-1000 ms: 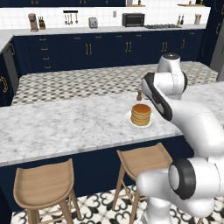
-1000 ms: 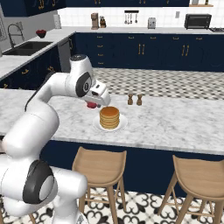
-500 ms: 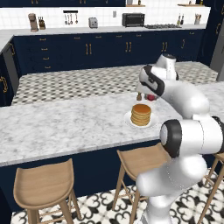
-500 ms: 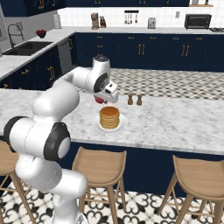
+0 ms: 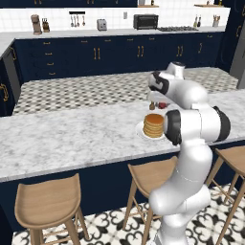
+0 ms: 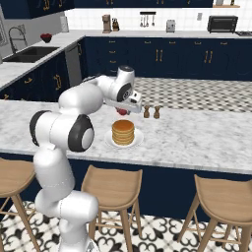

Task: Take the strawberry from the fridge and place it on top of the pancake, located on the dining counter.

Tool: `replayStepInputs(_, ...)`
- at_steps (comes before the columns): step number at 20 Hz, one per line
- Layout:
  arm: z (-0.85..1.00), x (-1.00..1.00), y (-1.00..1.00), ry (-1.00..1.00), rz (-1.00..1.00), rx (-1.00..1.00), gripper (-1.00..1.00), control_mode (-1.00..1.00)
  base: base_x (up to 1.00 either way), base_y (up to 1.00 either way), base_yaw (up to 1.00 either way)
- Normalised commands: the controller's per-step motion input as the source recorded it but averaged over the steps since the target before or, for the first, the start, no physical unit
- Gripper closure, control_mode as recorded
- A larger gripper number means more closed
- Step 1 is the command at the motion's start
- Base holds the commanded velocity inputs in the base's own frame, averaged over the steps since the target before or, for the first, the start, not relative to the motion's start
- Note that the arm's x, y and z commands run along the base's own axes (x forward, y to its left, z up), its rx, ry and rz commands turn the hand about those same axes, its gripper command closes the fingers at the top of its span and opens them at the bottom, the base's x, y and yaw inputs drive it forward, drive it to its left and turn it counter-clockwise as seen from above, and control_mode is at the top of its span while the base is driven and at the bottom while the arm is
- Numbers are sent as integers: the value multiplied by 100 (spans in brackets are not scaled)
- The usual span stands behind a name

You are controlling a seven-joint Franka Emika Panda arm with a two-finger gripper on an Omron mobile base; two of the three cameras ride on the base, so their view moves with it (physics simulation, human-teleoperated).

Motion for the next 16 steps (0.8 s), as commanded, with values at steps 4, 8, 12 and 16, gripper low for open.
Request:
replayStepInputs(4,-31,-1,0,0,10,-11,100,-100,0,0,0)
replayStepInputs(8,-1,-10,13,0,3,0,100,-100,0,0,0)
replayStepInputs(12,-15,-18,33,2,0,-2,100,-100,0,0,0)
replayStepInputs(16,-35,-20,4,0,1,-3,100,-100,0,0,0)
